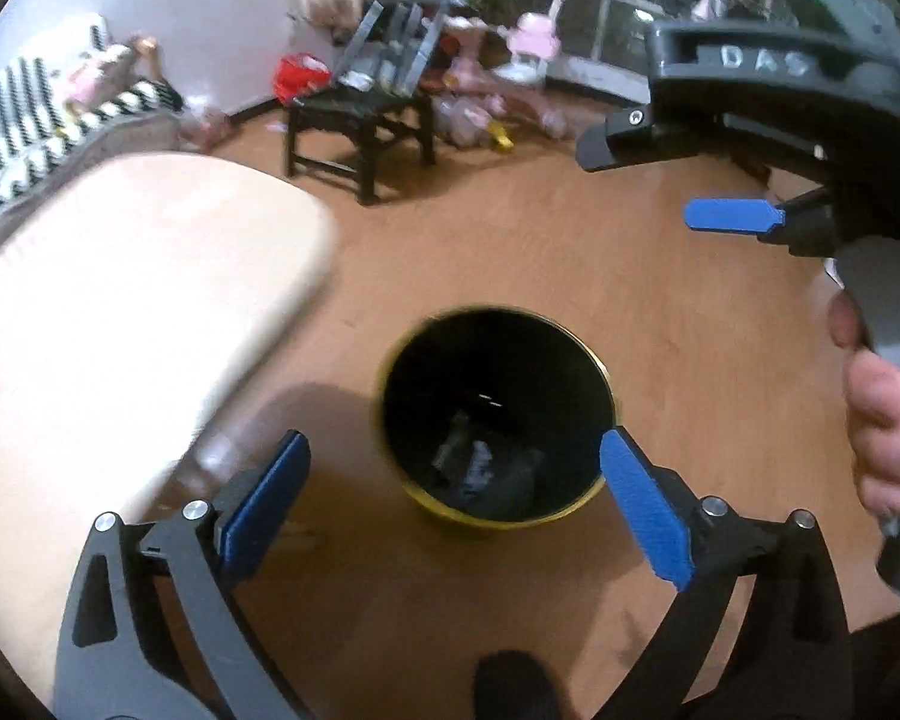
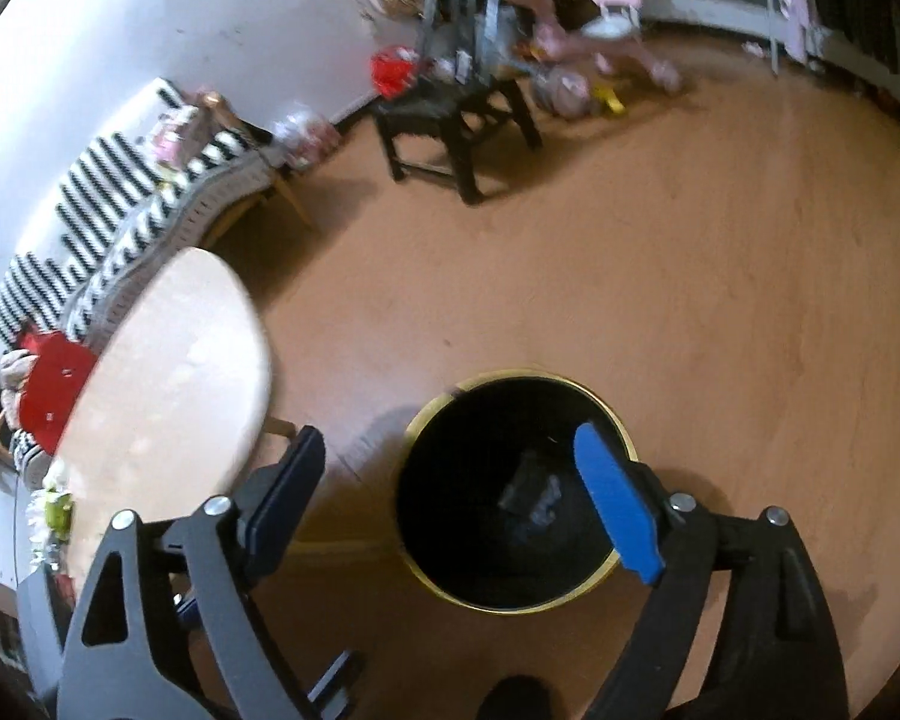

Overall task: Collect trash
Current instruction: 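Swing both grippers back over the table toward the remaining trash, then grasp the white paper bag with the left gripper while the right grasps the silver pill blister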

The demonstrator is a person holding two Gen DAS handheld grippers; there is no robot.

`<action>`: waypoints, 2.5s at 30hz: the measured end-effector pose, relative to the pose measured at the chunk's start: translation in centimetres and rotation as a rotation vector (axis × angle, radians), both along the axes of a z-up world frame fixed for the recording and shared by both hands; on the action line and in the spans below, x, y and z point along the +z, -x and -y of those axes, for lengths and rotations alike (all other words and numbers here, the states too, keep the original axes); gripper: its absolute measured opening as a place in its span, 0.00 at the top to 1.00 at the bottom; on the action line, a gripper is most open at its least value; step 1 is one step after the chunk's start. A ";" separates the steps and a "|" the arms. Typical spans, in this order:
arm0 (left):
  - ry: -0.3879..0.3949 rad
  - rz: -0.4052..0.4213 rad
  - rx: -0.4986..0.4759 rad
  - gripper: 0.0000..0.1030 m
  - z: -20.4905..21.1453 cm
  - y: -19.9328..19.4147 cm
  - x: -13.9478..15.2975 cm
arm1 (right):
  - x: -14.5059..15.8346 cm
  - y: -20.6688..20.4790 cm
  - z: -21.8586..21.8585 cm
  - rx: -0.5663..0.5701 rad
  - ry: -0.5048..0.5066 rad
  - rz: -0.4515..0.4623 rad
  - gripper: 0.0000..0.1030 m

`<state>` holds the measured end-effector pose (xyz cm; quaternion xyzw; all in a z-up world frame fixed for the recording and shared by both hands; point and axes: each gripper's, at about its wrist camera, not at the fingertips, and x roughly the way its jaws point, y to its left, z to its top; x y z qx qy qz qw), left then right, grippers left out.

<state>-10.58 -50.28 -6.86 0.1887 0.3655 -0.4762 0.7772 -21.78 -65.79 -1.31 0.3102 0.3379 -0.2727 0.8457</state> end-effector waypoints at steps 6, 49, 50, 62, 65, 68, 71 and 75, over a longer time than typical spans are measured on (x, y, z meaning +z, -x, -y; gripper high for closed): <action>0.020 0.175 0.199 0.06 -11.1 -2.6 6.7 | 4.5 -3.6 -7.5 0.150 0.103 0.042 0.15; -0.010 0.074 1.039 0.06 -56.2 -21.3 5.0 | -0.3 -30.0 -48.9 0.910 0.064 -0.044 0.13; -0.016 0.086 1.039 0.06 -56.0 -21.5 4.9 | -0.5 -30.2 -49.1 0.910 0.056 -0.045 0.13; -0.012 0.077 1.032 0.06 -56.5 -22.5 4.4 | -0.8 -31.6 -50.7 0.927 0.033 -0.041 0.13; -0.001 0.083 1.006 0.06 -57.0 -22.6 4.2 | -1.0 -32.0 -50.8 0.930 0.020 -0.045 0.13; -0.024 0.077 1.015 0.06 -57.3 -22.9 3.5 | -1.4 -32.5 -50.7 0.925 -0.002 -0.055 0.14; -0.021 0.047 1.017 0.06 -57.2 -23.3 2.8 | -2.1 -33.5 -50.7 0.919 -0.031 -0.079 0.16; -0.016 0.065 1.018 0.06 -56.5 -24.1 2.6 | -3.3 -34.6 -50.9 0.899 -0.030 -0.128 0.25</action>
